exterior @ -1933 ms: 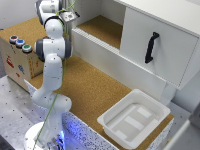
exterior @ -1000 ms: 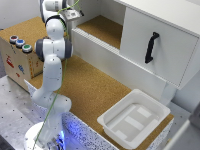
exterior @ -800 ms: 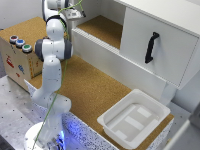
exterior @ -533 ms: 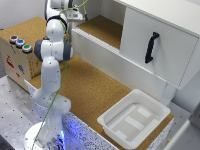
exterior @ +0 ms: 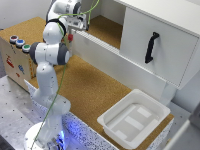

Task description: Place the pink object on the table

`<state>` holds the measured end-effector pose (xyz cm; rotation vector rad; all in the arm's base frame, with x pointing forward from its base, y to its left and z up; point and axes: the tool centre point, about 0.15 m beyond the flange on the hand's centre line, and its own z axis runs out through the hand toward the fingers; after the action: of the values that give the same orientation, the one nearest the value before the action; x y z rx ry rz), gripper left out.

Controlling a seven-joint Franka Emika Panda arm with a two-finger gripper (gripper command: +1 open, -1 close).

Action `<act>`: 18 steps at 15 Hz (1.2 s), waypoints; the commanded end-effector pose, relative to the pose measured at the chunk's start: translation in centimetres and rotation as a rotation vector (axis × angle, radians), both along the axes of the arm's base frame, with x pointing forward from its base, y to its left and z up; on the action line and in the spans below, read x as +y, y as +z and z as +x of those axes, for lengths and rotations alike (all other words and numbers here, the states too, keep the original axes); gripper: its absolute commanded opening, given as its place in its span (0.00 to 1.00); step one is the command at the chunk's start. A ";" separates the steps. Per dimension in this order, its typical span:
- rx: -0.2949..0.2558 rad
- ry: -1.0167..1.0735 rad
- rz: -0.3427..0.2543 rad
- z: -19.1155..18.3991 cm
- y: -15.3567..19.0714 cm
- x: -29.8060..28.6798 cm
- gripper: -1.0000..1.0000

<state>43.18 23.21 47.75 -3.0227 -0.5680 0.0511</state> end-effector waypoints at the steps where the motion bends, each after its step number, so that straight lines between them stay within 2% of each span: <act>1: -0.061 -0.178 -0.006 -5.3 -4.4 -7.0 0.00; 4: -0.054 -0.273 -0.006 -8.5 -7.4 -11.5 0.00; 9: -0.089 -0.353 0.006 -11.1 -11.5 -17.7 0.00; 11: -0.081 -0.332 0.027 -11.3 -13.1 -18.1 0.00; 13: -0.092 -0.314 0.018 -10.9 -14.2 -17.9 0.00; 16: -0.124 -0.339 0.016 -9.3 -16.3 -17.3 0.00; 18: -0.115 -0.340 0.023 -8.2 -18.2 -16.4 0.00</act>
<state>33.81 6.21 34.14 -3.1044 -0.0499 -0.0394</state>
